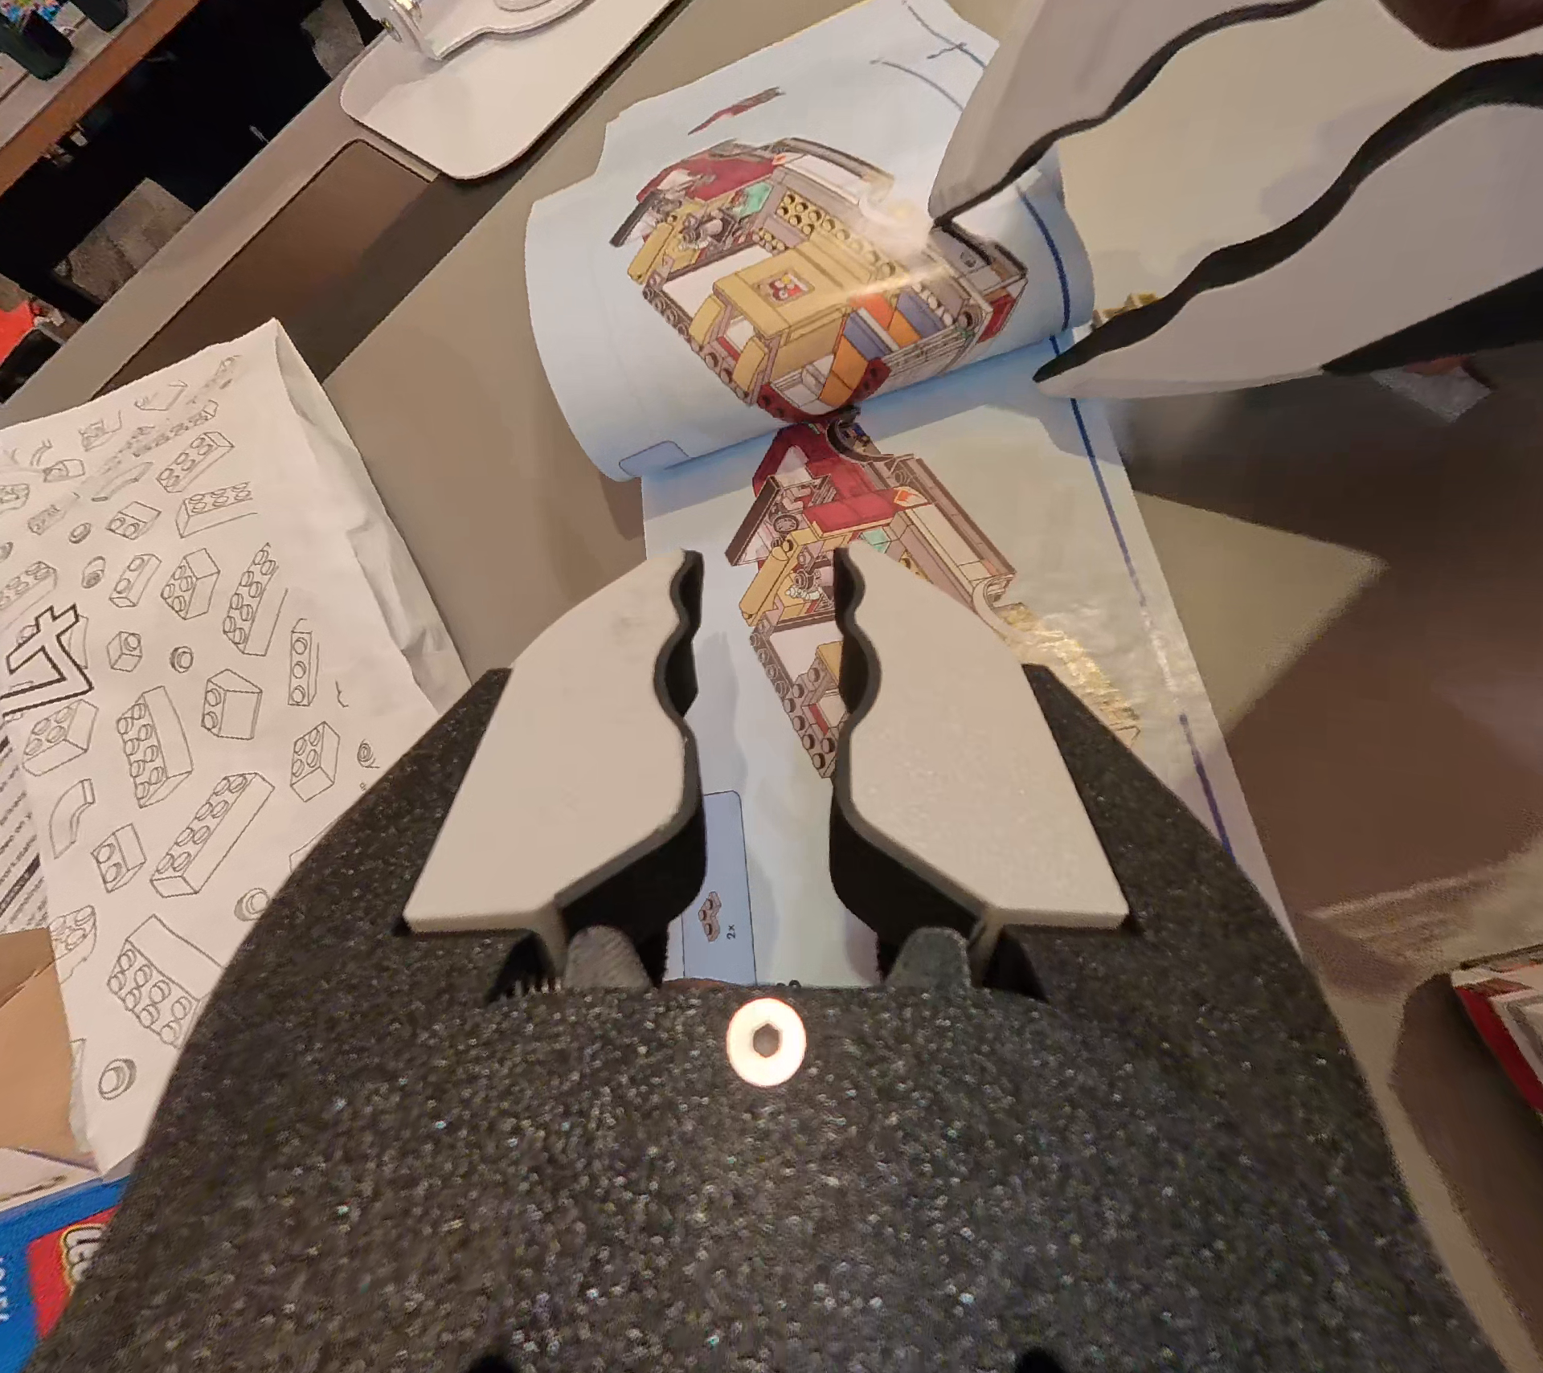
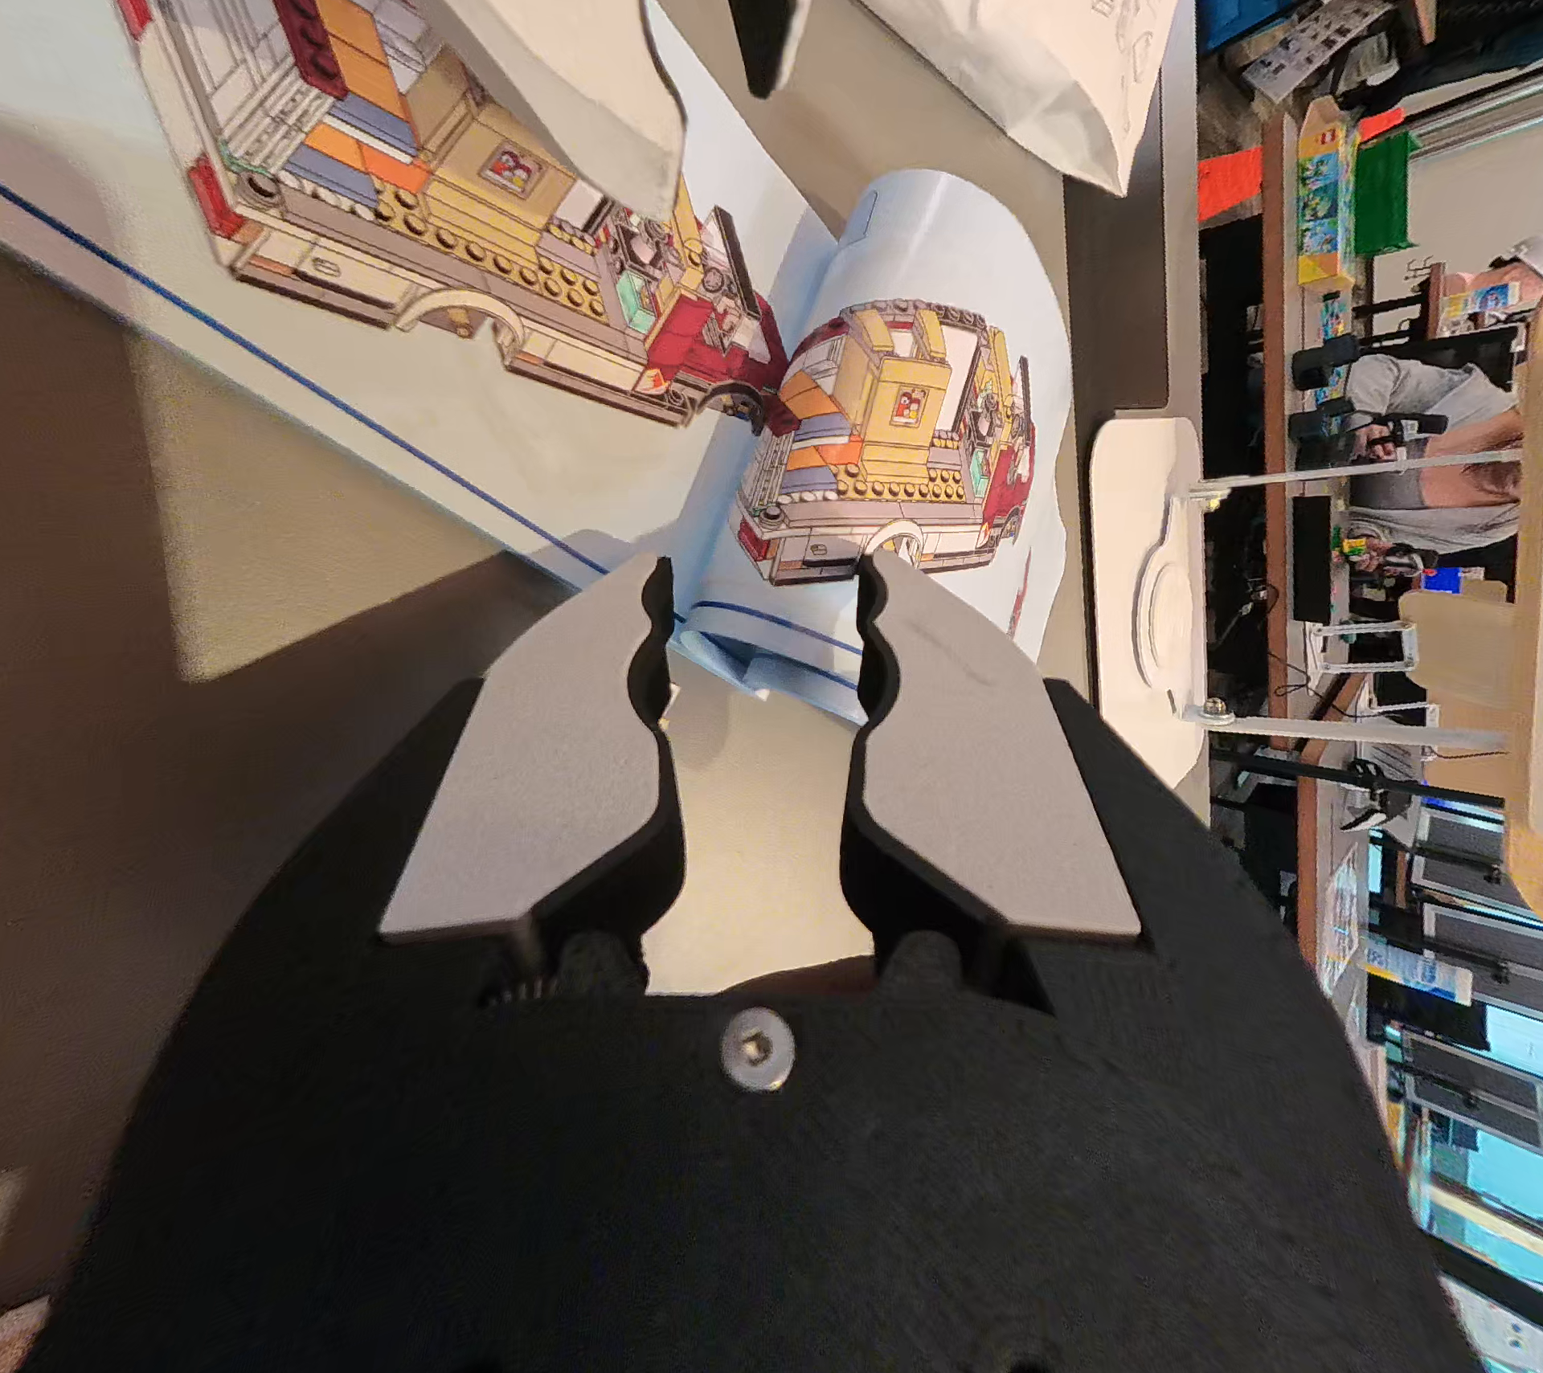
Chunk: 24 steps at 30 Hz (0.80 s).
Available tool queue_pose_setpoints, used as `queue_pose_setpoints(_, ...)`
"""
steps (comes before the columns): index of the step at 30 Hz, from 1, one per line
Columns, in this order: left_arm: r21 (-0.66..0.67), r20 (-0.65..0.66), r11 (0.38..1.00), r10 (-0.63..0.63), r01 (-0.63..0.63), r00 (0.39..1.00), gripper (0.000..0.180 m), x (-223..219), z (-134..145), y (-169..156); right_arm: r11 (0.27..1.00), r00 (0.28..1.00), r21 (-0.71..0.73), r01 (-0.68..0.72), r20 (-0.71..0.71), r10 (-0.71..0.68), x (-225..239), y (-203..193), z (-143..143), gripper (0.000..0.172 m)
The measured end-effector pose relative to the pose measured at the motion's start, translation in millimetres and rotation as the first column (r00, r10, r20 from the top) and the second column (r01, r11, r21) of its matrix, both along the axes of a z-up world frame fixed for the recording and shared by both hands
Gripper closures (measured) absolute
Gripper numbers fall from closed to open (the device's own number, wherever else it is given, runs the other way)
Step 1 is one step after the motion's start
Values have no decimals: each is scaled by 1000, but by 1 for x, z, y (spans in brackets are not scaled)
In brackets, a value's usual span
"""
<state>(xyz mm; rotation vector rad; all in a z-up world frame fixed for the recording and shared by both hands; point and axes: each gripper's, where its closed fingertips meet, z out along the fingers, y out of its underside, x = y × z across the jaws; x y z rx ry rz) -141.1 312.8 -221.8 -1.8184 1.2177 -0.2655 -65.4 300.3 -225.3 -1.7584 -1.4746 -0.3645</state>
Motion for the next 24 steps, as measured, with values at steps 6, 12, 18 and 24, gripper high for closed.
queue_pose_setpoints(6,-9,-6,1000,6,-6,1000,152,1,-4,1,999,999,-14,-34,-22,34,-10,-9,3,130)
queue_pose_setpoints(12,-20,-27,1000,7,-8,1000,152,2,-9,1,993,994,-58,-98,-43,96,-25,-24,-2,130)
queue_pose_setpoints(18,-24,-32,1000,10,-11,999,152,2,-11,1,990,990,-46,-132,-57,129,-32,-29,2,129)
queue_pose_setpoints(24,-22,-36,1000,6,-6,999,152,2,-11,0,984,923,-166,62,-366,-120,1,16,27,118)
